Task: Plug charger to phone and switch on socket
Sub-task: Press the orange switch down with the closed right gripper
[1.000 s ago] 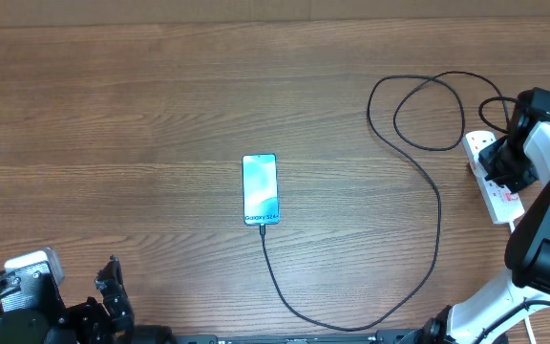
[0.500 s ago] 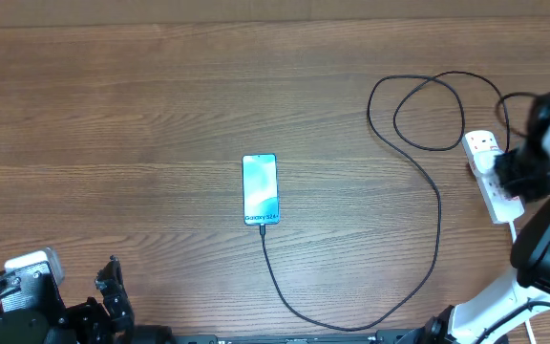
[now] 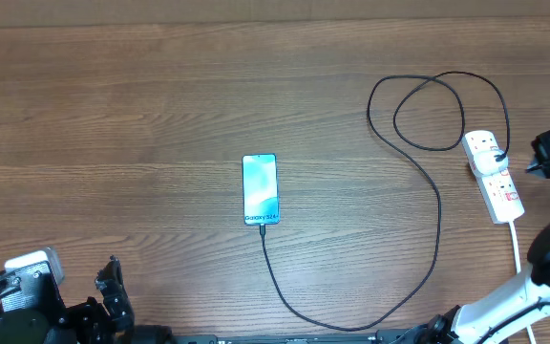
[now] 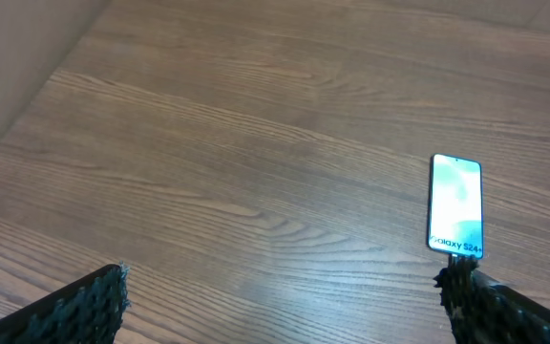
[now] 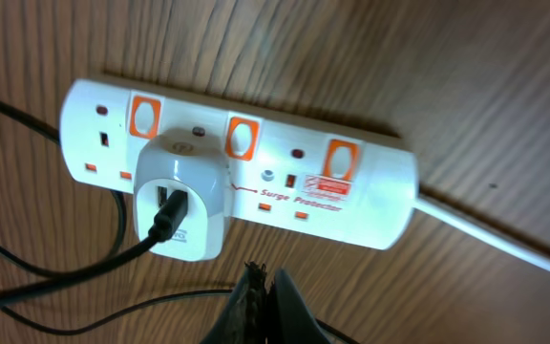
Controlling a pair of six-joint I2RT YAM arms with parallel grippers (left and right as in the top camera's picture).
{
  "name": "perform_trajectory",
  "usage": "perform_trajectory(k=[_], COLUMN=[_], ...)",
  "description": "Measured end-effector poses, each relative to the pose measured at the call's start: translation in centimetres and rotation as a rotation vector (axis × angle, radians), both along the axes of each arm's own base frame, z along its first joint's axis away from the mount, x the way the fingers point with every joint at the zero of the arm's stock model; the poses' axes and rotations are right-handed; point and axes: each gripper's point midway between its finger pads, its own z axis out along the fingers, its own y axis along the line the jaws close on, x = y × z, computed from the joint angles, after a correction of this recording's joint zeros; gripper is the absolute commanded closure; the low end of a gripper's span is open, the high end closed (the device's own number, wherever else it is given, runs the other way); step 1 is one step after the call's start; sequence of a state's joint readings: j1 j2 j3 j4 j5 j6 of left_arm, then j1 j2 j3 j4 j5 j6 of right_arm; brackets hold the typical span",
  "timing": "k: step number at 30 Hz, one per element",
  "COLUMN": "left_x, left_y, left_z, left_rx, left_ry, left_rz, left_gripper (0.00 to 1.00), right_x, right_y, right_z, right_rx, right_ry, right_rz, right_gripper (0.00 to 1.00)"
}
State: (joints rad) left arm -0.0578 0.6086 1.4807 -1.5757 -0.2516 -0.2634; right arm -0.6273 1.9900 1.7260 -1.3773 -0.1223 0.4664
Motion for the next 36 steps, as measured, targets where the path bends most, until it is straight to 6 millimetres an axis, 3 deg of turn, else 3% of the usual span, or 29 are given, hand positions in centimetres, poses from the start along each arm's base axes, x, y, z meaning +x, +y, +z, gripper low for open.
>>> perform_trajectory(k=[7,10,36], left_x=[0.0,0.0,0.0], left_y=[0.0,0.0,0.0], left_z=[0.0,0.0,0.0], left_rx=[0.0,0.0,0.0], left_ry=[0.0,0.0,0.0], left_rz=[0.0,0.0,0.0], left_gripper=[0.0,0.0,0.0], right_x=[0.4,0.7,2.6], right_y=[0.9,0.8,-0.1], right_z=[-4.6,-5.6,-5.9], right_rx=[0.11,0.119,0.08], right_ry=[0.064,0.064,-0.01], right_rz=[0.05,0.055,0.063], right_gripper=[0.96,0.96,0.96])
